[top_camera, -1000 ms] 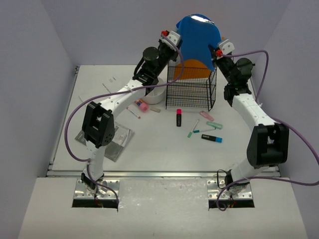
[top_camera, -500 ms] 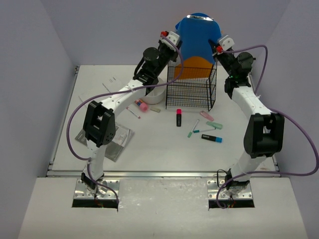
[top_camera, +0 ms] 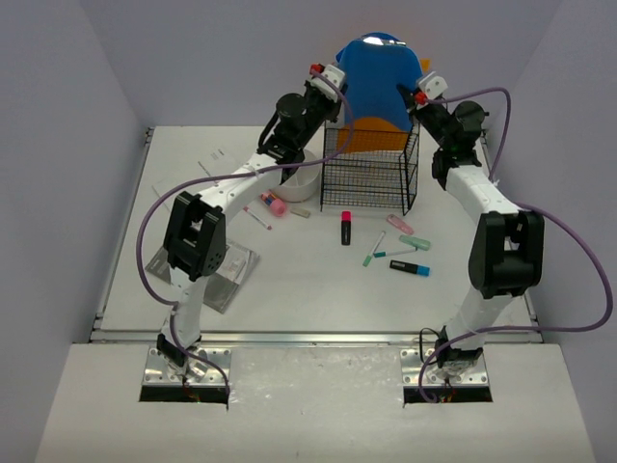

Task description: Organize the desk

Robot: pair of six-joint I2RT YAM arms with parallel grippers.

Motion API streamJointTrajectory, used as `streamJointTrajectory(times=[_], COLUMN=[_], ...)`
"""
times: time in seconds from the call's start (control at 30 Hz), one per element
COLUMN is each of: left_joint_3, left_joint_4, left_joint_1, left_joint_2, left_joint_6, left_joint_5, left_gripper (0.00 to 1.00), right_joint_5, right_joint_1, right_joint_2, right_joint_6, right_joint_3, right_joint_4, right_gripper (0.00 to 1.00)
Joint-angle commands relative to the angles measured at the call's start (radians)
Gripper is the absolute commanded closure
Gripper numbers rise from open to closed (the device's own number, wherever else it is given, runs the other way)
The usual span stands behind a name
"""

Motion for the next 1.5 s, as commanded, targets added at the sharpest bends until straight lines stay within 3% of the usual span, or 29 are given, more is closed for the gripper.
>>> streamJointTrajectory(times=[0.0,1.0,1.07,1.13,1.33,1.47], left_joint_3=[0.005,-0.028,-0.028,-0.027,0.015,0.090], left_joint_4=[0.035,0.003,-0.009,-0.019,-0.054,-0.088], left_joint_1=[-0.015,0.016,0.018,0.023,0.046,0.061], left_joint_2=[0.012,0.136,0.142,0.145,0.117,0.081], left_joint_6=[0.038,-0.033,-0.037,-0.047,-0.079,-0.094], left_joint_5=[0.092,0.115,0.113,0.104,0.090,0.075], left_gripper=[0.96,0.94,0.90,0.83,0.43,0.33], right_joint_5=[-0.002,-0.027,-0.021,-0.018,0.032,0.055], right_joint_1=[0.007,-0.024,-0.024,-0.023,-0.024,-0.024], right_joint_2=[0.022,0.161,0.162,0.162,0.131,0.080], right_joint_6=[-0.057,-0.039,-0.037,-0.036,-0.011,0.041], right_joint_3=[0.035,-0.011,-0.014,-0.021,0.019,0.100], right_joint_4=[0.023,0.072,0.072,0.071,0.032,-0.043], right_gripper=[0.98,0.92,0.87,0.76,0.25,0.15])
